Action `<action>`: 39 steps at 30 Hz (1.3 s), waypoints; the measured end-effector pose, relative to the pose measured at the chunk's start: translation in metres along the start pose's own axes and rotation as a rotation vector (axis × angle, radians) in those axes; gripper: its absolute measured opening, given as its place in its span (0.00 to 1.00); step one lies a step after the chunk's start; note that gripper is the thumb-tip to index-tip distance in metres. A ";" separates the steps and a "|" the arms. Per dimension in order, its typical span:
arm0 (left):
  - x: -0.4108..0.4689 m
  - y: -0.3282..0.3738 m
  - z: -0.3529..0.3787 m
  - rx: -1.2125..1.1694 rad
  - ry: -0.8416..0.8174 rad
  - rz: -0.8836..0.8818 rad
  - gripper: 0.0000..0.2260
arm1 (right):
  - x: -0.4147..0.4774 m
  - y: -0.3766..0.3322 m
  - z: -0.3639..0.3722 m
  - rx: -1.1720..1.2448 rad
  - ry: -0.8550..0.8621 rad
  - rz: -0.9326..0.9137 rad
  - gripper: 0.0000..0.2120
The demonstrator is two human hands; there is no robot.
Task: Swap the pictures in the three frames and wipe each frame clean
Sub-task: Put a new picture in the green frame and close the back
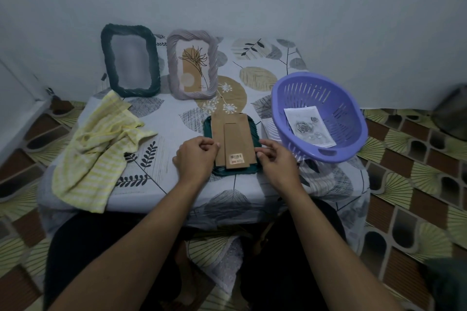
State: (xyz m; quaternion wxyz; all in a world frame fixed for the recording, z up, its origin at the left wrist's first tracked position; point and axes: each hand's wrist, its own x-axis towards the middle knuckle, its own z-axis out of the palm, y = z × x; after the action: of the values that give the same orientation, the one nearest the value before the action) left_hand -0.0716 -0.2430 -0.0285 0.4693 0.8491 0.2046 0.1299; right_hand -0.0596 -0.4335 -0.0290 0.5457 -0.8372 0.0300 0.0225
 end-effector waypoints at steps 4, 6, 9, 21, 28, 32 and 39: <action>0.000 -0.001 0.001 0.023 0.008 0.012 0.07 | 0.002 0.000 0.001 0.008 -0.013 0.013 0.21; 0.000 -0.001 0.002 0.032 0.007 0.013 0.07 | 0.002 0.000 0.002 0.002 -0.011 0.016 0.22; 0.000 -0.002 0.003 0.038 0.003 0.011 0.06 | 0.003 0.000 0.003 -0.005 -0.006 0.011 0.22; 0.002 -0.001 0.005 0.104 0.007 0.006 0.06 | 0.000 -0.009 0.001 -0.087 -0.009 0.015 0.21; 0.005 -0.001 0.002 0.159 -0.016 0.006 0.07 | -0.001 -0.010 0.000 -0.137 -0.003 -0.022 0.19; 0.006 0.003 -0.001 0.201 -0.039 0.001 0.07 | -0.001 -0.011 0.001 -0.176 -0.009 -0.038 0.19; 0.010 0.007 -0.006 0.190 -0.094 -0.067 0.06 | -0.001 -0.013 0.003 -0.205 -0.007 -0.060 0.17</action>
State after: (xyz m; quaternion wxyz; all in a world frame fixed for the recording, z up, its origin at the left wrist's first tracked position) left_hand -0.0634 -0.2374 -0.0191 0.3999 0.8876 0.2222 0.0540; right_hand -0.0594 -0.4254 -0.0188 0.4576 -0.8891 0.0003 0.0120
